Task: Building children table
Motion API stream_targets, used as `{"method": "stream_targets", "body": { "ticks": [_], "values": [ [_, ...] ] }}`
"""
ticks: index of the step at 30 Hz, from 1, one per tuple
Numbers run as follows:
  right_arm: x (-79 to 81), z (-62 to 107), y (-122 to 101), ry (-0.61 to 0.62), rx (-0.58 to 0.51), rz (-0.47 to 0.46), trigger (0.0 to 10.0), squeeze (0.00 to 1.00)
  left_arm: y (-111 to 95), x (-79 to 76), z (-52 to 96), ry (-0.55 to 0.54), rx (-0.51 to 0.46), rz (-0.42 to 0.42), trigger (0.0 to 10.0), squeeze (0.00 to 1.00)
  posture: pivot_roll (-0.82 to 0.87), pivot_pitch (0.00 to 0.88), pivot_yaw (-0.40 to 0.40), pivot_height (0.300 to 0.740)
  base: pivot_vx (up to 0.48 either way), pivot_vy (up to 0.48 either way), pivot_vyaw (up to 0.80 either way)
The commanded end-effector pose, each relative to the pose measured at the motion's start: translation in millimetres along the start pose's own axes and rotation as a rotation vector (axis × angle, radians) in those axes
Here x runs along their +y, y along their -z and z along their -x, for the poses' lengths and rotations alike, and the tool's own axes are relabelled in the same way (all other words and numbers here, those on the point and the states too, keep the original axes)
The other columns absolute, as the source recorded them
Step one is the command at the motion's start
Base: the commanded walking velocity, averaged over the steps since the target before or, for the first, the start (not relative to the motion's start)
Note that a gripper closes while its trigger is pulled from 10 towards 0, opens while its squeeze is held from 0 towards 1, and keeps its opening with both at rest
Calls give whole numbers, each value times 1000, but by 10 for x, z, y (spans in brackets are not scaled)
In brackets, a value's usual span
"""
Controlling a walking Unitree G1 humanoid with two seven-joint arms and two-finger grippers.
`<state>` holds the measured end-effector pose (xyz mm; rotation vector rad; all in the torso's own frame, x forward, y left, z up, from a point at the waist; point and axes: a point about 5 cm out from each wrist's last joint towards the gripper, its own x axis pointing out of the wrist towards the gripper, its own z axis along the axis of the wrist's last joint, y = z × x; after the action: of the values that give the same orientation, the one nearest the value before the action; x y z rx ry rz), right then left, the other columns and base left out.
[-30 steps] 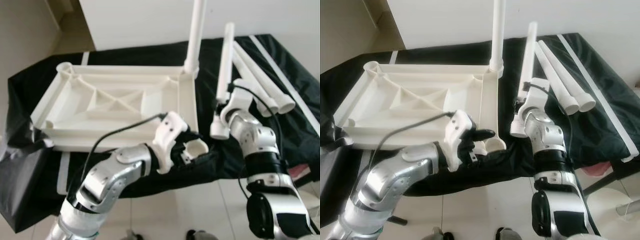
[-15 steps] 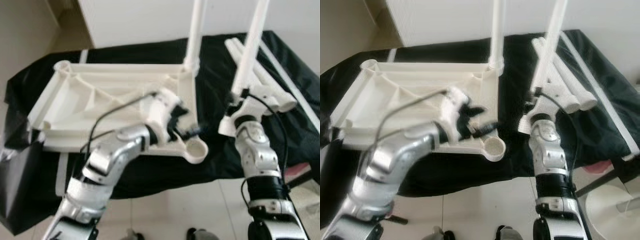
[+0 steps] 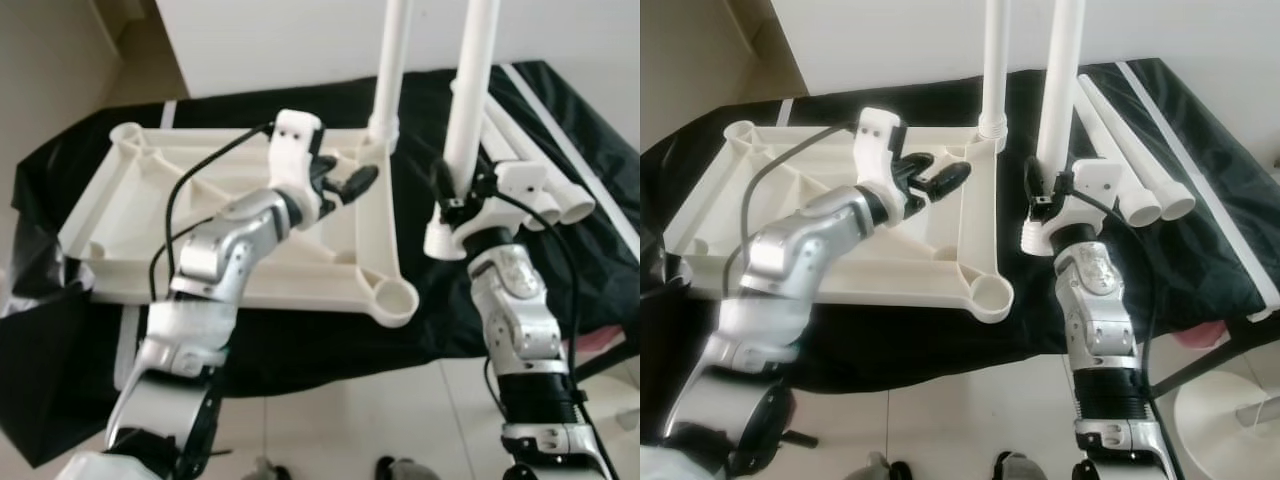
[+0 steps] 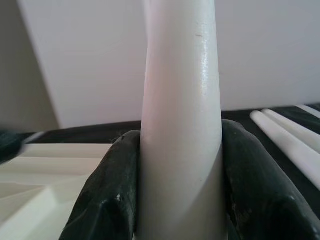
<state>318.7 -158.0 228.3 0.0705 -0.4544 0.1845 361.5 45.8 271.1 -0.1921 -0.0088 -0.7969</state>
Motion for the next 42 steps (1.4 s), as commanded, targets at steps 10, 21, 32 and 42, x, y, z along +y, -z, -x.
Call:
{"method": "stream_targets", "body": {
  "ticks": [10,21,32,42],
  "values": [
    [143,8,-96,-144,-60,-82,10000,0,-139,-145,-202,82,-39,48,10000,0,-77,64,49,740,0,0,0],
    [381,52,24,-256,-18,-163,10000,0,-482,-350,-442,212,-99,95,10000,0,-63,59,52,740,0,0,0],
    [545,136,194,-337,61,-191,10000,0,-792,-472,-473,340,-132,66,10000,0,-42,68,45,740,0,0,0],
    [530,112,290,-296,104,-193,10000,0,-926,-632,-423,448,-168,31,10000,0,-28,71,39,740,0,0,0]
  ]
}}
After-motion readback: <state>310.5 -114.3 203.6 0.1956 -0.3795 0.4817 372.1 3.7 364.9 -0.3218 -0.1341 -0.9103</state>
